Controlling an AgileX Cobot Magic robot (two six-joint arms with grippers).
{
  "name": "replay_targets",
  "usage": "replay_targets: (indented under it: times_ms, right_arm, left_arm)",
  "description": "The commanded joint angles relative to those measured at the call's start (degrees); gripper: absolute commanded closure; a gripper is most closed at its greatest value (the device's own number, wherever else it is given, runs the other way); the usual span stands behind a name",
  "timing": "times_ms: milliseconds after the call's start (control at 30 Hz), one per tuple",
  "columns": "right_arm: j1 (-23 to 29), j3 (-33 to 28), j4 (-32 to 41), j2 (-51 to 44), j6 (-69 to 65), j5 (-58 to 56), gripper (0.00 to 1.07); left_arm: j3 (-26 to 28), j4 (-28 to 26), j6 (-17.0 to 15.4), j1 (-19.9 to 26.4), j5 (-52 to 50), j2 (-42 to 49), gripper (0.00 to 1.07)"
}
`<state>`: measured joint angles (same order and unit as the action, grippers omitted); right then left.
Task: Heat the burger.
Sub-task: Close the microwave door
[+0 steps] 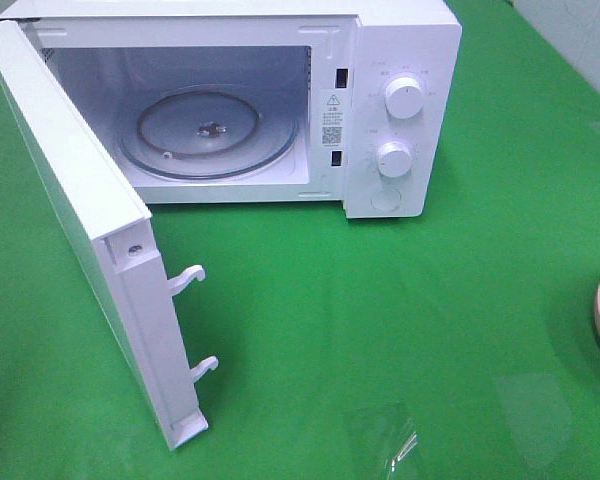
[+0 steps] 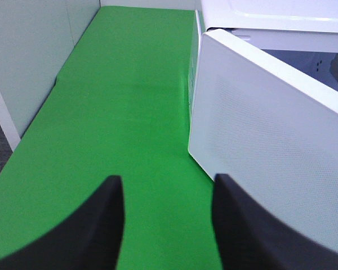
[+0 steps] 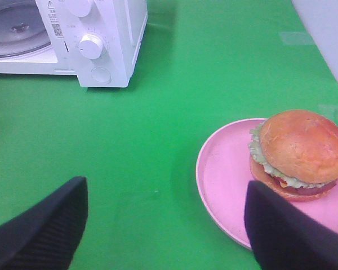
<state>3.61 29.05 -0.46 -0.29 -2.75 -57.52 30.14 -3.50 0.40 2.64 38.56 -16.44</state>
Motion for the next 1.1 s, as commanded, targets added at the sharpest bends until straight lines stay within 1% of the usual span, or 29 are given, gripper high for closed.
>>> replay_targets:
  times_ms: [33,67,100,133,200,233,267,300,333,367,400,433,467,500,567,600,633,667,700,800,833,867,900,933,967,1000,1033,1067,1100]
  right_arm:
    - [-0.34,-0.06,0.06,-1.38,0.74,0.11,0.32]
    - [-0.34,-0.06,0.06,-1.38,0.74,0.11,0.32]
    - [-0.34,-0.06,0.06,-1.38,0.74,0.11,0.32]
    - [-0.34,-0.06,0.06,-1.38,0.74,0.11,0.32]
    - [-0.34,-0.06,0.06,-1.38,0.74,0.11,0.32]
    - [-0.34,-0.06,0.06,-1.38,0.74,0.11,0.32]
    - [-0.34,-0.06,0.06,-1.38,0.74,0.11,0.32]
    - [-0.34,-0.06,0.06,-1.38,0.74,0.11,0.32]
    - [-0.34,-0.06,0.06,-1.38,0.74,0.11,0.32]
    - [-0.34,-0.06,0.06,-1.38,0.74,0.11,0.32]
    - [-0.34,-0.06,0.06,-1.38,0.74,0.11,0.32]
    - [-0.34,-0.06,0.06,-1.38,0.74,0.11,0.32]
    - [-0.34,-0.06,0.06,-1.38,0.74,0.11,0.32]
    - [-0.34,-0.06,0.06,-1.38,0.74,0.11,0.32]
    - [-0.34,-0.06,0.06,-1.38,0.74,0.11,0.32]
    - [-0.34,-0.06,0.06,-1.38,0.74,0.11,0.32]
    - [-0.34,-0.06,0.06,-1.38,0.74,0.11,0.32]
    - [-0.34,-0.06,0.06,-1.38,0.74,0.11,0.32]
    - [-0.34,-0.06,0.06,-1.38,0.74,0.11,0.32]
    - [-0.34,-0.06,0.06,-1.38,0.74,0.11,0.32]
    - [-0.34,-0.06,0.06,-1.38,0.74,0.11,0.32]
    - [-0.34,-0.06,0.06,-1.38,0.74,0.11,0.32]
    - [-0.34,-0.06,0.06,-1.38,0.74,0.11,0.32]
    - [-0.34,-0.06,0.06,-1.38,0.74,0.11,0.32]
    - [-0.34,-0.06,0.06,-1.38,0.74,0.11,0.32]
    - [-0.34,-0.06,0.06,-1.38,0.74,0.11,0.32]
    - [-0.34,-0.06,0.06,-1.38,0.74,0.11,0.32]
    - [-0.34,-0.06,0.06,-1.38,0.74,0.11,0.32]
    - [-0.34,-0.06,0.06,-1.38,0.74,0.11,0.32]
  left_arm:
    - [0.06,-0.29,-0.40,0.00,-6.42,-6.99,1.07]
    - [0.06,-0.29,-0.40,0.00,-6.42,-6.99,1.07]
    - [-0.69,-0.34,-0.40,0.00,-11.06,-10.08,1.07]
    - [-0.69,-0.34,-0.40,0.00,-11.06,-10.08,1.07]
    - [-3.27,-0.34,-0.40,0.00,-21.72,-14.95,1.07]
    - [-3.27,-0.34,-0.40,0.00,-21.72,-14.95,1.07]
    - [-5.27,-0.34,-0.40,0.00,-28.19,-17.53,1.07]
    - [-5.27,-0.34,-0.40,0.00,-28.19,-17.53,1.07]
    - [-7.62,-0.29,-0.40,0.00,-34.84,-20.05,1.07]
    - [-7.62,-0.29,-0.40,0.00,-34.84,-20.05,1.07]
    - [-8.77,-0.29,-0.40,0.00,-38.27,-21.43,1.07]
    - [-8.77,-0.29,-0.40,0.00,-38.27,-21.43,1.07]
    - [-10.94,-0.29,-0.40,0.00,-44.52,-24.06,1.07]
    - [-10.94,-0.29,-0.40,0.00,-44.52,-24.06,1.07]
    - [-14.84,-0.29,-0.40,0.00,-57.07,-30.02,1.07]
    - [-14.84,-0.29,-0.40,0.00,-57.07,-30.02,1.07]
    - [-16.39,-0.11,-0.40,-0.06,-64.29,-33.75,1.07]
    - [-16.39,-0.11,-0.40,-0.06,-64.29,-33.75,1.07]
    - [-17.59,0.57,-0.40,-0.17,-70.19,-37.30,1.07]
    - [-17.88,1.26,-0.40,-0.17,-72.48,-38.96,1.07]
    - [-18.28,3.84,-1.38,-0.17,-77.52,-43.54,1.07]
    - [-18.28,3.84,-1.38,-0.17,-77.52,-43.54,1.07]
    - [-18.28,7.85,-3.27,-0.17,-80.67,-47.27,1.07]
    - [-18.28,13.64,-6.70,-0.17,-84.28,-51.17,1.07]
    - [-18.28,13.64,-6.70,-0.17,-84.28,-51.17,1.07]
    - [-18.28,19.31,-9.68,-0.17,-87.89,-54.60,1.07]
    - [-18.28,19.31,-9.68,-0.17,-87.89,-54.60,1.07]
    - [-18.28,23.78,-11.34,-0.17,-91.90,-58.21,1.07]
    - [-18.28,23.78,-11.34,-0.17,-91.90,-58.21,1.07]
